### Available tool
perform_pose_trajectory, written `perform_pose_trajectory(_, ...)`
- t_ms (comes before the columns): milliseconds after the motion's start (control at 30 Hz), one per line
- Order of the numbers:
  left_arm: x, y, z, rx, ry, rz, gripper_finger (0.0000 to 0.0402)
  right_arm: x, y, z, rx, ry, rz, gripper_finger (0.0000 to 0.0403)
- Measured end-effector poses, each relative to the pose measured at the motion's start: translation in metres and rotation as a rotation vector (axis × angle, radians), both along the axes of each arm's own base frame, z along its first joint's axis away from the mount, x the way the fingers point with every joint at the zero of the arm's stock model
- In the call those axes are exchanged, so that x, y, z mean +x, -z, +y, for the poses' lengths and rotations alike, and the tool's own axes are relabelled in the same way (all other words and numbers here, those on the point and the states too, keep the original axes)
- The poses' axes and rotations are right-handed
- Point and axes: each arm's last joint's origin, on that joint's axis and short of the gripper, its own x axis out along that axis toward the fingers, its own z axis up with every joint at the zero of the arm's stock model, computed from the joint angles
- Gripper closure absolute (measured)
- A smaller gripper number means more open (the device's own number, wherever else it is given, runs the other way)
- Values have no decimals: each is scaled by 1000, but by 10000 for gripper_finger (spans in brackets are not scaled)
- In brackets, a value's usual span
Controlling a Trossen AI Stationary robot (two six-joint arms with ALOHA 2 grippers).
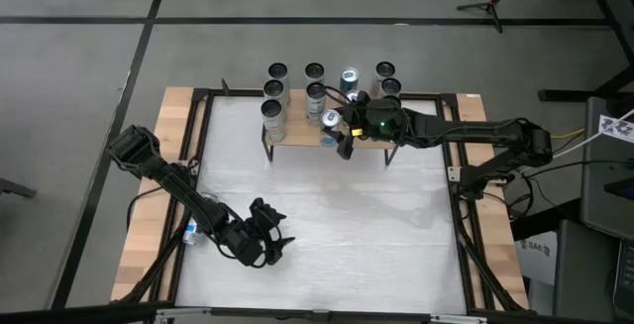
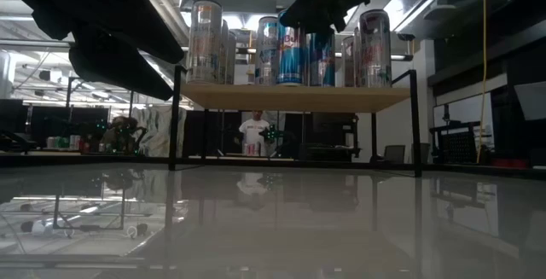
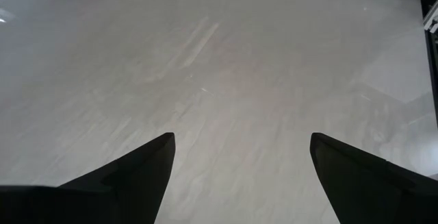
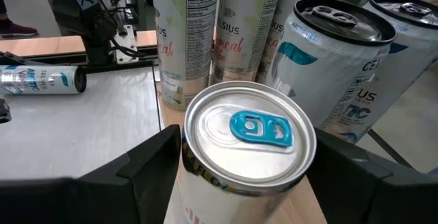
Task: Sort soda cans
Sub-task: Put the blue soda can on the shelf and align with other blue soda cans
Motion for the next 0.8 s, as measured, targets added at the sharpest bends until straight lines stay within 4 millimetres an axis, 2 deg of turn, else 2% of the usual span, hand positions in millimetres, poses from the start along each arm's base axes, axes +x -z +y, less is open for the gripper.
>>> perform_pose_trajectory(200, 0, 0, 0, 0, 0, 0, 68, 1, -9, 0, -2, -1, -12, 117)
perform_pose_trajectory(533, 0, 0, 0, 0, 0, 0, 68, -1, -54, 1, -3, -11, -35, 117)
perform_pose_trajectory(800, 0, 0, 0, -1, 0, 0, 68, -13, -94, 4, -4, -56, 34, 117)
